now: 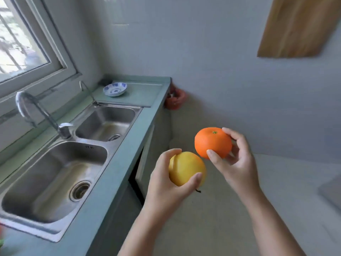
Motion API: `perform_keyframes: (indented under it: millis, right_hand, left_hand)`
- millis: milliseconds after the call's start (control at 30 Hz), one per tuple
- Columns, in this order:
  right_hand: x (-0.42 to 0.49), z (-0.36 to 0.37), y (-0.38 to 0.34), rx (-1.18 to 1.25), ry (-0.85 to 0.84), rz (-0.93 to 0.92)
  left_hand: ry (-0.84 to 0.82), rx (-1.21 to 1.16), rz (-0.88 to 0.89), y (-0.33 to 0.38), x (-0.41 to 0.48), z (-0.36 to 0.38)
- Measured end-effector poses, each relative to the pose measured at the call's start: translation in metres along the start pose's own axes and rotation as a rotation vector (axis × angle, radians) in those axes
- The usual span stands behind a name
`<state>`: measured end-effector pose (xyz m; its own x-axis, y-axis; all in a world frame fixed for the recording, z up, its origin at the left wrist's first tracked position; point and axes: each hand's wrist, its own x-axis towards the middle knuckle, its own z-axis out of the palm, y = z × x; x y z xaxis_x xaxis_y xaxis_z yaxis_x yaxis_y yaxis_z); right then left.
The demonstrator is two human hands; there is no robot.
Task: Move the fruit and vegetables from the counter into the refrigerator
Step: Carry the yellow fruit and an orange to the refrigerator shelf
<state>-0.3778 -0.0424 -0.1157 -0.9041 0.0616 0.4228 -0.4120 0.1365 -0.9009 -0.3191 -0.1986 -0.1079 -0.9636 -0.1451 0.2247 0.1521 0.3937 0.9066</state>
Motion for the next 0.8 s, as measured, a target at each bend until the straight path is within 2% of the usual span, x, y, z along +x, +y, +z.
perform_keyframes:
  millis: [200,433,600,800]
  right_hand:
    - [0.043,-0.131,0.024,-0.064,0.206,0.005]
    - [0.050,-0.249,0.040,-0.109,0.425,0.007]
    - [0.043,-0.320,0.055,-0.203,0.618,0.030]
    - [0.068,-0.381,0.081,-0.283,0.773,0.067]
  left_hand:
    - [-0.144,-0.030,0.074,0.044,0.049,0.123]
    - [-0.404,-0.077,0.176,0.087,0.071,0.243]
    - [-0.567,-0.123,0.217,0.109,0.090,0.318]
    - [-0.720,-0.181,0.260,0.125,0.129,0.408]
